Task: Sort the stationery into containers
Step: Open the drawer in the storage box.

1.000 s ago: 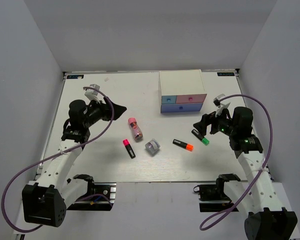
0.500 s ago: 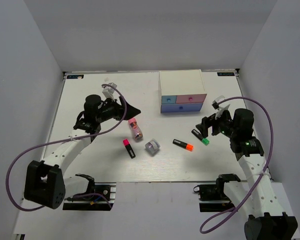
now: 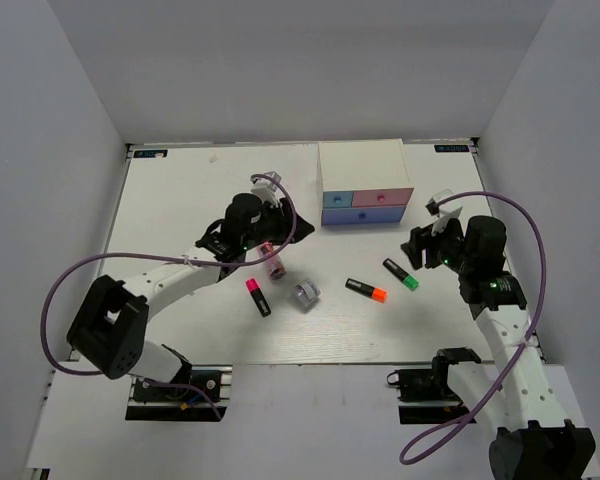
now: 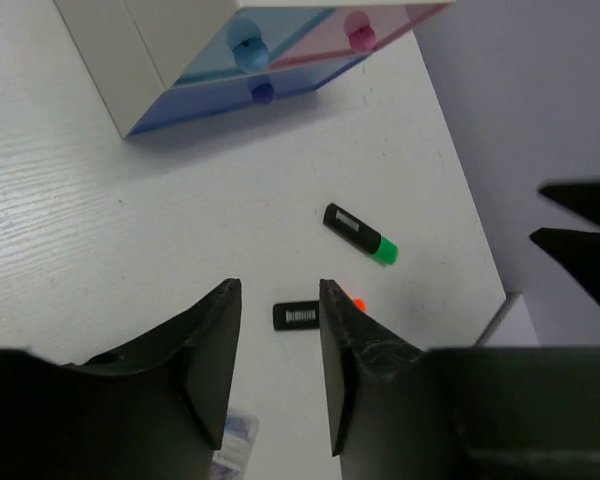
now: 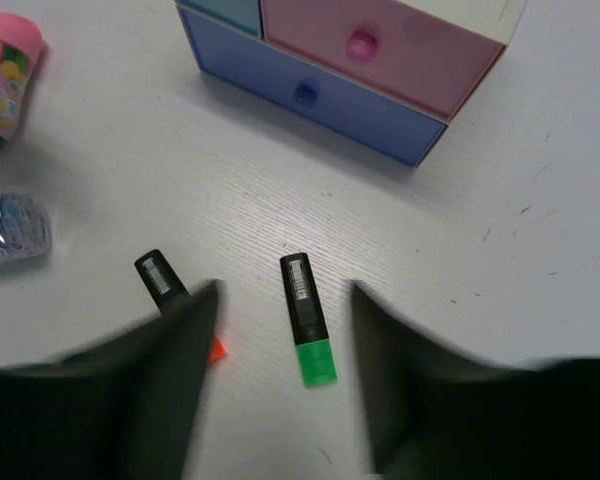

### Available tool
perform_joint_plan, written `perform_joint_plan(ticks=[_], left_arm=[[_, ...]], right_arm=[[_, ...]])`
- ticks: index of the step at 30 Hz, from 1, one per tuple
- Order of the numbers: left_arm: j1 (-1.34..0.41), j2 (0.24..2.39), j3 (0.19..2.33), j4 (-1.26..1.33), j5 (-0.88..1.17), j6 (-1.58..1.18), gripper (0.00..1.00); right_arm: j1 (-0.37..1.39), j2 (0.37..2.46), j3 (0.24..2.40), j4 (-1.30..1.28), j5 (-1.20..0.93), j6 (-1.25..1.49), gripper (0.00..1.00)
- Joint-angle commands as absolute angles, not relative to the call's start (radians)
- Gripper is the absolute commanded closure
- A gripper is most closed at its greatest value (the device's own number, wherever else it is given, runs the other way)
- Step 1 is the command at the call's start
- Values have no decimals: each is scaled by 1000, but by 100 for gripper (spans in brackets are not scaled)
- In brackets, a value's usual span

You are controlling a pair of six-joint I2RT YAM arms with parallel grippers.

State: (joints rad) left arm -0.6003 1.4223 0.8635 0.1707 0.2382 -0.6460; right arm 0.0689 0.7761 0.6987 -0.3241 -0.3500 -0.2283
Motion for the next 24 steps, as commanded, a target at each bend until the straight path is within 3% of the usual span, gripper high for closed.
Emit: perform_joint_plan(ticks=[1,2,3,4,6,8,17,24], left_arm=[[-644,1457,877,293,46,-722,54],[-667,1476,877,305,25,-735,55],[-679,1494,877,305,3,-758,55],[-692,1535,905,316,-39,-768,50],[-727,1574,943,305,-118,-797,42],[-752,1615,954,305,-168,-818,41],[-847,1767,1046,389,-445,-881,33],[-868,1900,1195,387,-478,-854,31]], right_arm=[[72,747,698,-292,-396,-210,69],[78,744,696,-290,-393,-198,84],[74,738,696,-285,-390,-192,88],[72,729,693,-278,-382,-186,83],[72,718,686,-262,-373,-169,59],[74,695,677,-236,-345,-160,52],[75,649,660,-207,-314,-124,46],[75,641,660,-207,-330,-126,46]])
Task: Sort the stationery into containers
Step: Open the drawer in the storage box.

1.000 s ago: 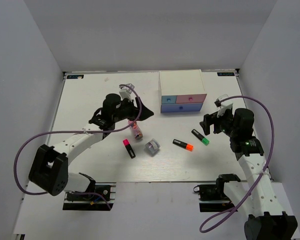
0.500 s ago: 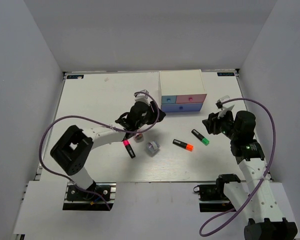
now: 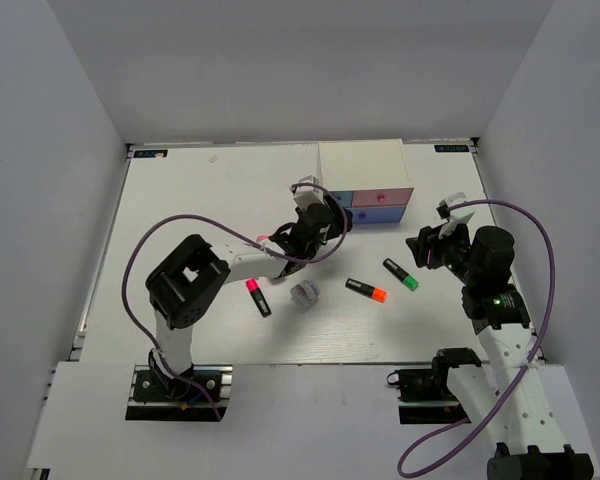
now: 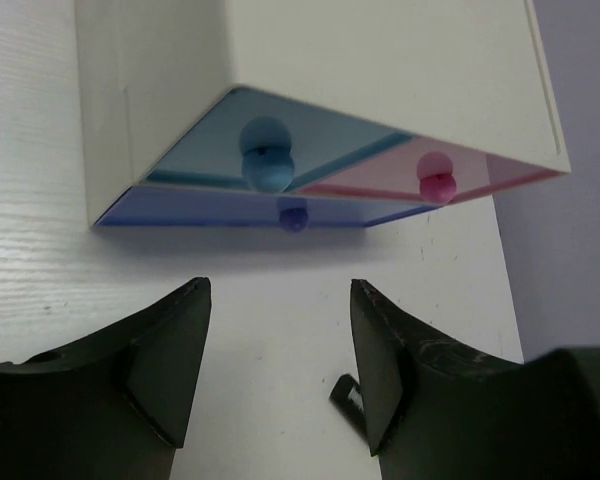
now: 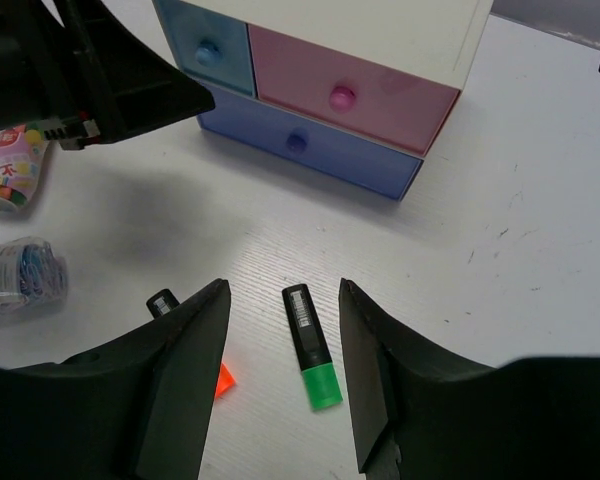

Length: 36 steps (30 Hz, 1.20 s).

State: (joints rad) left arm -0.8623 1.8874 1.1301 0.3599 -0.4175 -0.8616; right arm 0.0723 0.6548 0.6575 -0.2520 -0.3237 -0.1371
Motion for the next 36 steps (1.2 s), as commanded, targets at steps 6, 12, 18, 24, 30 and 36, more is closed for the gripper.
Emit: perform_joint_plan(ticks=[6,12,18,24,30,36], left_arm=[[-868,1943,1264,339,-509,-842,34],[-868,1962,1285,310,-540,-842,38],[-868,1980,1307,310,-571,-833,40],[-868,1999,1307,333,-614,-833,43],[-868,2019,1327,342,-614,-824,46],[-868,2029,1338,360,-614,-824,50]], right_arm=[[77,635,655,-207,-334,-127,46],[77,635,657,-206,-334,-126,46],[77,633,655,-204,-331,-124,46],[77,629,655,-202,-331,-123,46],[77,629,653,-201,-331,-123,46],[75,627,653,-199,-328,-123,46]])
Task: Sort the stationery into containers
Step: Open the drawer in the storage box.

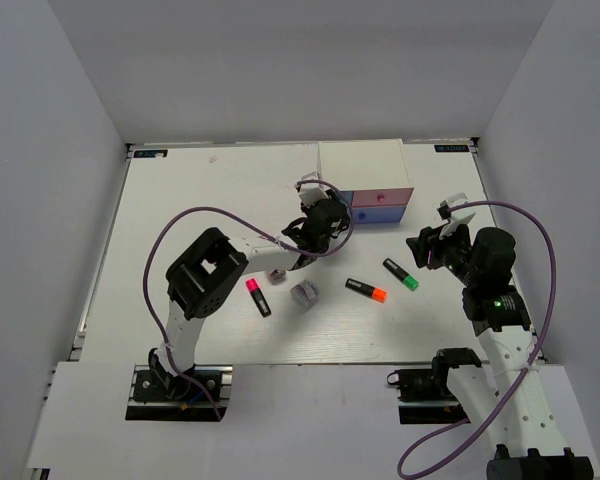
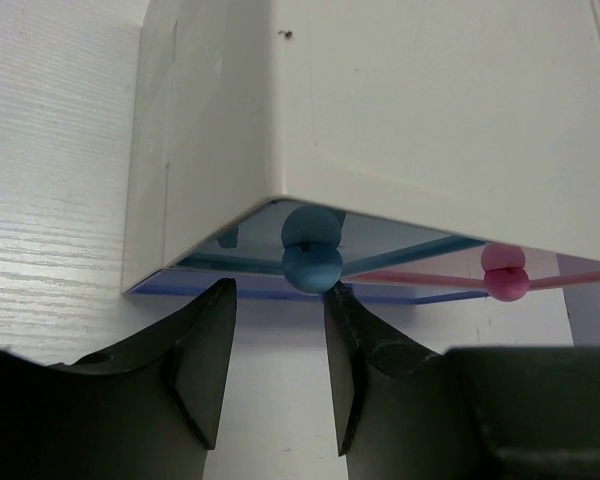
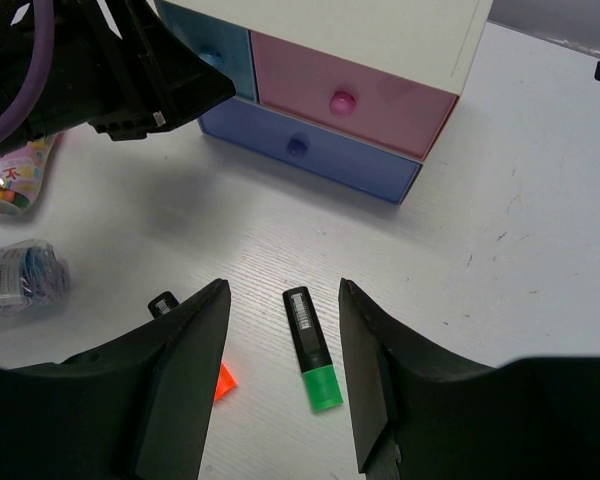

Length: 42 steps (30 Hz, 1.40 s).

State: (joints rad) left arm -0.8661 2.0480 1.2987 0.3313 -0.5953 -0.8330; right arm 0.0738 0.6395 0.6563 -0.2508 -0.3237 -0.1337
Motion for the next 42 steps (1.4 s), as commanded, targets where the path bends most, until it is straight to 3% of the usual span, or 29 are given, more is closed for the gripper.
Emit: perform_joint_plan(ticks=[1,23,42], left_arm=[[-868,2029,1338,371,-614,-824,50],[-877,1977,1307,393,-666,-813,50],[-877,1977,1316,393,-675,-813,81]], right_arm=[[78,626,650,-201,-327,-123,46],[77,627,652,-196,-328,-123,45],[77,627,649,-196,-328,-121,45]])
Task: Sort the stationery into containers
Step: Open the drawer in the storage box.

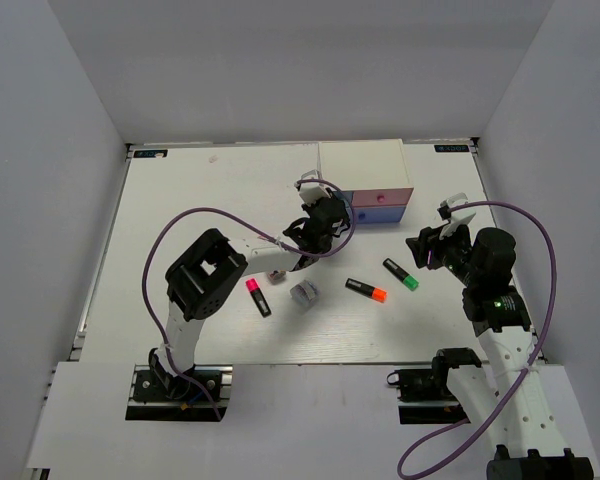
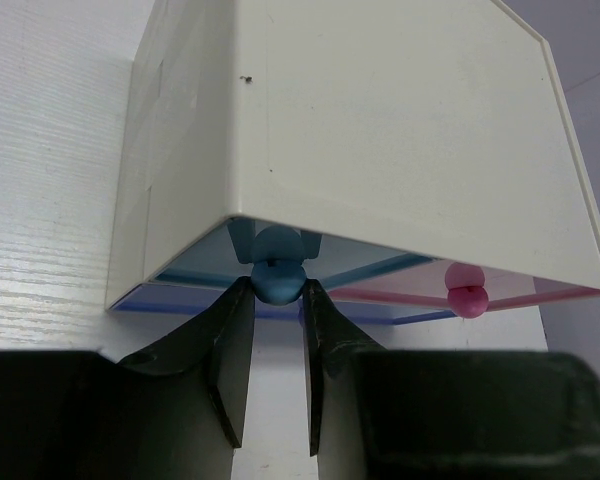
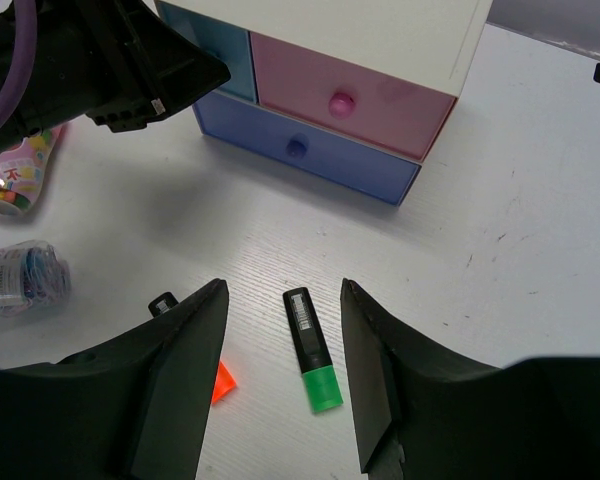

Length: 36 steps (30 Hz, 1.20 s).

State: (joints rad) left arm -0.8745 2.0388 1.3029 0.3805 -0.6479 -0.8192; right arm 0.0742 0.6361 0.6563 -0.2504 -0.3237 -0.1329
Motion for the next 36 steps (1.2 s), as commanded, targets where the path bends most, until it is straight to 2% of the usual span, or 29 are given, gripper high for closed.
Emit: perform_joint_plan(ticks=[1,28,35,36], left_arm=[[-877,1977,1306,393,-666,-813,84],[-971,1804,994,462,-586,-831,90],[-989,1761,962,453,-577,-831,90],[-999,1761,962,443,-577,-831,84]], right_arm=[[75,624,647,-195,-330,-121,45],[77,641,644,-195,-344,-126,45],[77,650,643,-196,-351,-129,45],[77,652,643,-195,-353,-130,45]])
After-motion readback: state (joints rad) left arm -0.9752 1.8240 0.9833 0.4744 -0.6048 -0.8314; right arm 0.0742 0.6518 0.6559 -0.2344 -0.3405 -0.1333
